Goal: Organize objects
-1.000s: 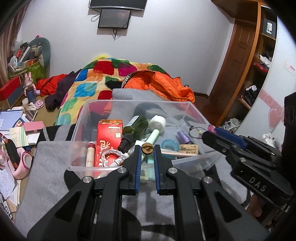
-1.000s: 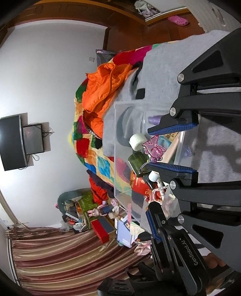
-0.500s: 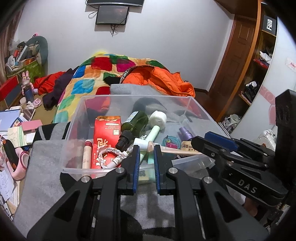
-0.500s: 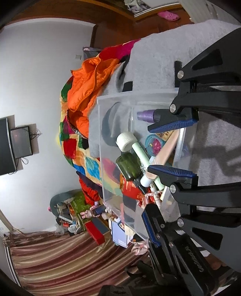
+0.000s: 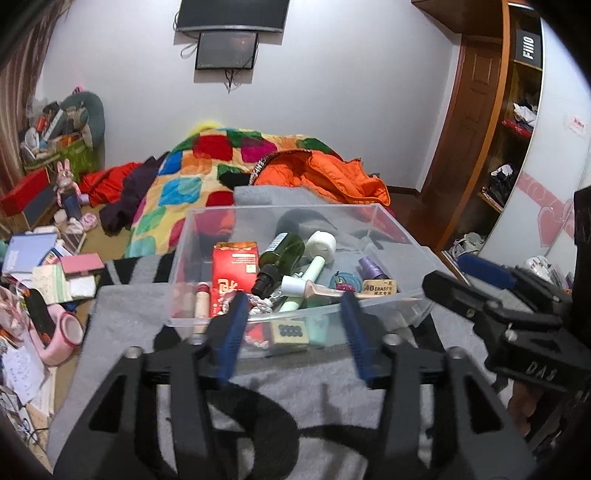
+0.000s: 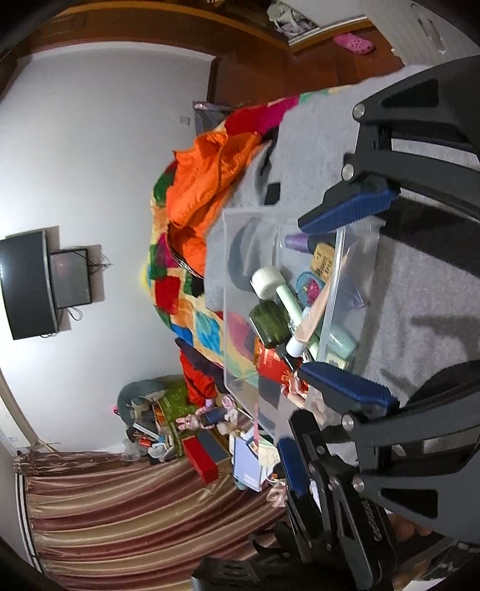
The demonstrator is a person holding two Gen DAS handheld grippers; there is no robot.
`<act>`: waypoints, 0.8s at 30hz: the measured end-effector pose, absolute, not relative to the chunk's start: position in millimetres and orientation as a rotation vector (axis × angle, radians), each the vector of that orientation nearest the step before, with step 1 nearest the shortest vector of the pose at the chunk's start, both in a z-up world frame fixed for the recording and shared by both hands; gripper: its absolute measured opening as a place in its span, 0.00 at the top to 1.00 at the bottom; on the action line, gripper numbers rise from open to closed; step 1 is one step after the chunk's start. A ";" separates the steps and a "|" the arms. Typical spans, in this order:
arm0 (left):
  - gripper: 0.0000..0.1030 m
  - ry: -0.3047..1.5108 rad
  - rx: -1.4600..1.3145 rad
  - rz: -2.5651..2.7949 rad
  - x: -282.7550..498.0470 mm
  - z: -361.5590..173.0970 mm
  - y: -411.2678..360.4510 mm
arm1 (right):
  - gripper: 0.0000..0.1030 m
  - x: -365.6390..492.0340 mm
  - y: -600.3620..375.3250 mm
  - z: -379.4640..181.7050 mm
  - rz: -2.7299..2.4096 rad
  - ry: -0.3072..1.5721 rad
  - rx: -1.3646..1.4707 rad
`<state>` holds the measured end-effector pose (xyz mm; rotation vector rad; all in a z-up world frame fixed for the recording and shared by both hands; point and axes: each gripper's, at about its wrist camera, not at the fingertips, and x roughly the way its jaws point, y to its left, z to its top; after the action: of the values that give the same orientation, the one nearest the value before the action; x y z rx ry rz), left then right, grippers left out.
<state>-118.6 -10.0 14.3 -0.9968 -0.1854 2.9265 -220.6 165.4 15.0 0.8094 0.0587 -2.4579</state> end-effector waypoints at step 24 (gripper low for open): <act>0.12 -0.195 -0.982 2.963 -73.3 8.4 -20.6 | 0.06 -176.3 171.9 14.0 -2.510 0.127 0.771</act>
<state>-73.3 -20.6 8.4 -0.9820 -0.1954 2.9634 -176.3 171.9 14.0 0.7709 0.1274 -2.5104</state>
